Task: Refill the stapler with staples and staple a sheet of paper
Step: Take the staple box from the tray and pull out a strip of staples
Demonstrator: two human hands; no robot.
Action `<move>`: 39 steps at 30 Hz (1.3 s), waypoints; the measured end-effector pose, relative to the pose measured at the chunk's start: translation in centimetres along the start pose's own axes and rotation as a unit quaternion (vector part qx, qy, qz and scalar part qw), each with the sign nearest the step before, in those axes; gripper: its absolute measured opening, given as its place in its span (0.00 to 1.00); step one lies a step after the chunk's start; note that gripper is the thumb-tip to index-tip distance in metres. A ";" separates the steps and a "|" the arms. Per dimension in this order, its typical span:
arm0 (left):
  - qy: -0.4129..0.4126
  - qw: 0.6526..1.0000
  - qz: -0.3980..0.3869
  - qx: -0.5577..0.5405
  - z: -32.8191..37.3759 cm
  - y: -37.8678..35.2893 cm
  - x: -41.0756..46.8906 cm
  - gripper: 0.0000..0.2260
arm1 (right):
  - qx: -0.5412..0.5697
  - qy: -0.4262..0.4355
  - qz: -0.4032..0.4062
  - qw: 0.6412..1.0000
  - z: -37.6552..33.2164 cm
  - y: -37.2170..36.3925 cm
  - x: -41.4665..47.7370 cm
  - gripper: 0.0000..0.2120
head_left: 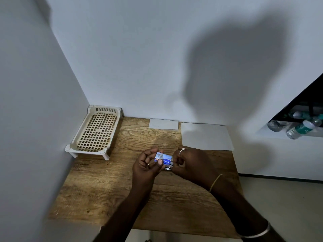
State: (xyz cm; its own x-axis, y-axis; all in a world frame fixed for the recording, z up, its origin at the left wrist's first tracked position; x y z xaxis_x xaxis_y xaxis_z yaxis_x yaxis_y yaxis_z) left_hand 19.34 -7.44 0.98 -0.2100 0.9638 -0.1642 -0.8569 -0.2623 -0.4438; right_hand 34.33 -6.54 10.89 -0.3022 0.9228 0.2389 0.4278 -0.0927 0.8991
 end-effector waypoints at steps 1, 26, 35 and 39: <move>0.001 1.000 0.001 -0.002 -0.1 0.1 0.0 0.18 | 0.000 0.003 -0.002 1.000 0.1 -0.1 -0.1 0.10; -0.022 0.992 0.077 0.101 -2.0 5.5 -0.7 0.19 | 0.440 -0.324 0.093 0.832 5.1 -7.5 -4.0 0.04; -0.044 0.982 0.069 0.171 -2.8 8.1 -0.5 0.19 | 0.415 -0.284 0.081 0.861 3.6 -11.2 -4.2 0.07; -0.062 0.969 0.061 0.231 -2.8 9.2 -0.1 0.19 | 0.419 -0.296 0.051 0.857 3.2 -14.5 -4.8 0.04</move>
State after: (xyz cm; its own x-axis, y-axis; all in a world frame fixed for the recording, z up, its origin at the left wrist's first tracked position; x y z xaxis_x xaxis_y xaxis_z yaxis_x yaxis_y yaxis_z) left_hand 12.77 -10.13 -5.51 -0.3538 0.9327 -0.0702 -0.9353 -0.3535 0.0181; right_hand 32.35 -8.43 -4.47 0.1521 0.9770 -0.1496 0.9625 -0.1120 0.2469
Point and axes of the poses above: each hand's wrist, its own x-axis towards the middle knuckle, its own y-axis out of the back of the hand, z = x × y, the point moved 10 cm from there along x, towards the middle knuckle, and after that the axes turned 9 degrees about z, right-handed, at the moved point
